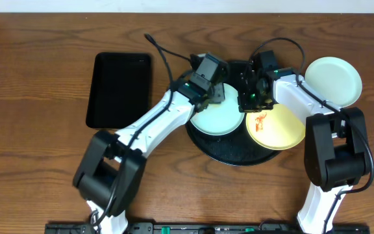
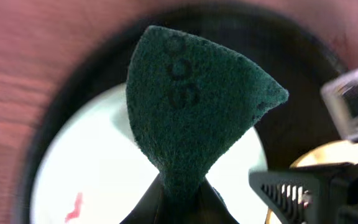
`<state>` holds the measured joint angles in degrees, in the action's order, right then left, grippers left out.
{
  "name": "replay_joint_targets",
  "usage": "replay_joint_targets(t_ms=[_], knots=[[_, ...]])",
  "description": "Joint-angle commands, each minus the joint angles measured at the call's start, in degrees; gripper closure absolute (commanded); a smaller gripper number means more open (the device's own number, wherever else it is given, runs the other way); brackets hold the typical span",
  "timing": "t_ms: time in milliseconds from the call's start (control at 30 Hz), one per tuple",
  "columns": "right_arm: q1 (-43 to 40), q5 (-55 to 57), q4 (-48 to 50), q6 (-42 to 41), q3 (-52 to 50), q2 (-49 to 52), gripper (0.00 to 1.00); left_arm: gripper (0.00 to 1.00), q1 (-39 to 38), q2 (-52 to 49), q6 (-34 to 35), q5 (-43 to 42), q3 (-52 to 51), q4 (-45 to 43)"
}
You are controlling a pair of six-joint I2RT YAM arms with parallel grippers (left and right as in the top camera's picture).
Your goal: Clean dirty plates on tray and stack at the side
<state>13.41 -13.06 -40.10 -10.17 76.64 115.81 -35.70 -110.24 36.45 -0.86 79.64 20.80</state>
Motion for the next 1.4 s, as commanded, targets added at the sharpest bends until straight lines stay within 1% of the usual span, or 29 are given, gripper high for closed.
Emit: replay_joint_targets(t_ms=[0, 200, 500, 600, 767, 867, 1033, 1133, 1300, 1367], knots=[[-0.98, 4.46, -0.70, 1.03, -1.44, -0.37, 0.99, 0.89, -0.17, -2.84, 2.67, -3.41, 0.42, 0.11], [-0.98, 4.46, -0.81, 1.05, -1.44, -0.37, 0.99, 0.89, -0.11, -6.43, 2.69, -1.44, 0.09, 0.72], [-0.98, 4.46, -0.85, 1.05, -1.44, -0.37, 0.99, 0.88, -0.11, -7.02, 2.62, 18.49, 0.09, 8.81], [-0.98, 4.46, -0.85, 1.05, -1.44, -0.37, 0.99, 0.88, -0.11, -7.02, 0.00, 22.23, 0.09, 9.11], [-0.98, 4.46, -0.96, 1.05, -1.44, -0.37, 0.99, 0.89, -0.11, -6.84, -3.96, 30.97, 0.31, 8.72], [-0.98, 4.46, -1.11, 1.05, -1.44, -0.37, 0.99, 0.88, -0.11, -5.66, -5.38, 32.22, 0.66, 8.74], [-0.98, 4.46, -1.11, 1.05, -1.44, -0.37, 0.99, 0.88, -0.17, -0.79, -5.33, 30.53, 0.66, 8.24], [-0.98, 4.44, -1.09, 1.05, -1.44, -0.37, 0.99, 0.92, -0.17, 1.99, -5.31, 24.96, 0.66, 6.64], [-0.98, 4.46, -1.09, 1.05, -1.44, -0.37, 0.99, 0.92, -0.17, 2.38, -5.31, 4.00, 0.39, 0.66], [-0.98, 4.46, -1.09, 1.05, -1.44, -0.37, 0.99, 0.92, -0.28, 1.53, -5.31, -2.54, 0.28, -1.33]])
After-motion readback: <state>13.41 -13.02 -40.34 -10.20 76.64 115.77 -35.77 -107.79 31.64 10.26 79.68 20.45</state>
